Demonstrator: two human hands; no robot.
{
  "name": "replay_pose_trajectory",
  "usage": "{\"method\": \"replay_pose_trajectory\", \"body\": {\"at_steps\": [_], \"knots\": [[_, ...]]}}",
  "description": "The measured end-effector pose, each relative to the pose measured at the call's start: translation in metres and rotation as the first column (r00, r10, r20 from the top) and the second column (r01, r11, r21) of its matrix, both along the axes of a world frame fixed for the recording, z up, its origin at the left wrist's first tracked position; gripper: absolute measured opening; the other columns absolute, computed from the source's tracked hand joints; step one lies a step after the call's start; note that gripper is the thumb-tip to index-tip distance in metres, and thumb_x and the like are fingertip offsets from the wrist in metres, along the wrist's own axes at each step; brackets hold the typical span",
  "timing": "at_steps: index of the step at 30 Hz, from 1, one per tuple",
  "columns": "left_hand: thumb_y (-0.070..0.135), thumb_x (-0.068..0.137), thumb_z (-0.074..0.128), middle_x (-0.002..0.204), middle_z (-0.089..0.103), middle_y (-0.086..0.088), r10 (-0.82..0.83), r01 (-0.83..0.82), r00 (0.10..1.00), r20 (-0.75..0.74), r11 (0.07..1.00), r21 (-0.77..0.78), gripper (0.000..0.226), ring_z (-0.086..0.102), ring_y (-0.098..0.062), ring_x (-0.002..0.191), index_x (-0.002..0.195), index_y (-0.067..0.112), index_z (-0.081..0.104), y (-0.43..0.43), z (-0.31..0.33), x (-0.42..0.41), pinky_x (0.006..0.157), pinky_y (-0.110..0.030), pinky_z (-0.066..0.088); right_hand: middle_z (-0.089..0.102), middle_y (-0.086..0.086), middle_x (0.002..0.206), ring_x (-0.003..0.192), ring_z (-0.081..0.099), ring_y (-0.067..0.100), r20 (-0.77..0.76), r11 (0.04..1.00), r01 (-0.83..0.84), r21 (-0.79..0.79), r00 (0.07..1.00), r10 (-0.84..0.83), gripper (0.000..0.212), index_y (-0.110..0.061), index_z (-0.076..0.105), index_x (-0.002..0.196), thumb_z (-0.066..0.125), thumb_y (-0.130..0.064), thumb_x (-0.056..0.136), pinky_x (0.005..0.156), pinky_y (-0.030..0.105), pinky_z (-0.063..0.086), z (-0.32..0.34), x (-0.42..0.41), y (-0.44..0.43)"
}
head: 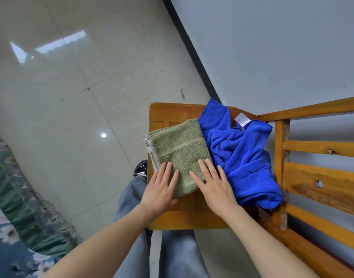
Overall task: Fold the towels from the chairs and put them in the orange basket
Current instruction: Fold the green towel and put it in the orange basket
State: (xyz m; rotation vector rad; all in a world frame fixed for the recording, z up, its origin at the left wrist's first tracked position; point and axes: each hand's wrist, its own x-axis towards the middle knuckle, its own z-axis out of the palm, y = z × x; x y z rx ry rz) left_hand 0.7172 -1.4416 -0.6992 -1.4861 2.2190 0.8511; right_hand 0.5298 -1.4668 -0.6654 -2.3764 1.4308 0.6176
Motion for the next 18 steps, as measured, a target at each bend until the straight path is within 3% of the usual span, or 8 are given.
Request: {"method": "replay_pose_trajectory", "body": {"at_steps": [3,5,6,9,10,15,17,18], "knots": [[0.057,0.042,0.084,0.136,0.046,-0.029,0.071,-0.070,0.993,0.092,0.997,-0.015,0.109,0.043,-0.045,0.127,0.132,0.004,0.050,-0.004,0.004,-0.017,0.103,-0.051,0.035,0.058,0.018,0.127,0.117,0.056,0.036,-0.012,0.999,-0.038,-0.037,0.999,0.037,0.082,-0.020,0.063,0.120,0.088,-0.008,0.043,0.088,0.050,0.050,-0.005,0.004,-0.009],[0.049,0.073,0.070,0.151,0.015,-0.029,0.117,-0.111,0.979,0.167,0.993,-0.041,0.098,0.011,-0.046,0.140,0.147,0.007,0.021,-0.006,0.003,-0.026,0.113,-0.052,0.010,0.057,0.019,0.128,0.118,0.055,0.037,-0.024,0.995,-0.056,-0.083,0.998,0.054,0.079,-0.020,0.061,0.122,0.087,-0.010,0.048,0.088,0.050,0.050,-0.011,0.007,-0.010],[0.042,0.080,0.064,0.153,0.006,-0.028,0.139,-0.134,0.972,0.189,0.990,-0.037,0.092,0.003,-0.046,0.141,0.148,0.008,0.012,-0.006,0.002,-0.028,0.114,-0.052,0.005,0.054,0.020,0.130,0.119,0.054,0.038,-0.024,0.995,-0.049,-0.091,0.999,0.047,0.079,-0.020,0.059,0.124,0.086,-0.011,0.050,0.089,0.050,0.049,-0.013,0.008,-0.010],[0.023,0.061,0.079,0.139,0.043,-0.026,0.183,-0.169,0.973,0.144,0.980,-0.102,0.085,0.039,-0.045,0.129,0.136,0.009,0.042,-0.007,-0.006,-0.029,0.100,-0.056,0.037,0.044,0.020,0.133,0.117,0.054,0.041,0.030,0.992,-0.008,-0.123,0.999,0.012,0.075,-0.022,0.056,0.124,0.083,-0.009,0.055,0.083,0.048,0.052,-0.019,0.008,-0.012],[0.019,0.056,0.081,0.133,0.050,-0.025,0.165,-0.150,0.975,0.146,0.983,-0.108,0.085,0.046,-0.044,0.124,0.131,0.009,0.043,-0.007,-0.011,-0.026,0.095,-0.057,0.041,0.047,0.021,0.130,0.114,0.056,0.041,0.049,0.991,0.003,-0.134,0.999,0.003,0.072,-0.022,0.059,0.121,0.083,-0.007,0.054,0.079,0.047,0.053,-0.020,0.009,-0.015],[0.016,0.053,0.082,0.129,0.054,-0.024,0.148,-0.120,0.985,0.089,0.957,-0.263,0.082,0.050,-0.045,0.121,0.123,0.010,0.041,-0.019,-0.024,-0.014,0.090,-0.059,0.043,0.068,0.019,0.104,0.086,0.066,0.040,0.181,0.965,0.012,-0.263,0.983,0.037,0.034,-0.015,0.072,0.098,0.064,0.000,0.068,0.053,0.038,0.056,-0.020,0.014,-0.030],[0.014,0.052,0.083,0.129,0.055,-0.024,0.145,-0.117,0.986,0.078,0.951,-0.285,0.079,0.051,-0.044,0.120,0.121,0.011,0.042,-0.022,-0.026,-0.010,0.090,-0.059,0.043,0.070,0.017,0.098,0.080,0.066,0.038,0.240,0.946,0.032,-0.323,0.970,0.049,0.030,-0.014,0.072,0.092,0.053,0.000,0.074,0.049,0.035,0.056,-0.021,0.015,-0.031],[0.013,0.052,0.083,0.128,0.055,-0.023,0.147,-0.121,0.987,0.066,0.946,-0.300,0.078,0.051,-0.044,0.119,0.120,0.011,0.043,-0.024,-0.027,-0.008,0.089,-0.059,0.044,0.070,0.015,0.096,0.078,0.066,0.037,0.252,0.941,0.038,-0.336,0.966,0.051,0.028,-0.013,0.072,0.091,0.059,0.002,0.072,0.049,0.034,0.055,-0.019,0.016,-0.032]]}}
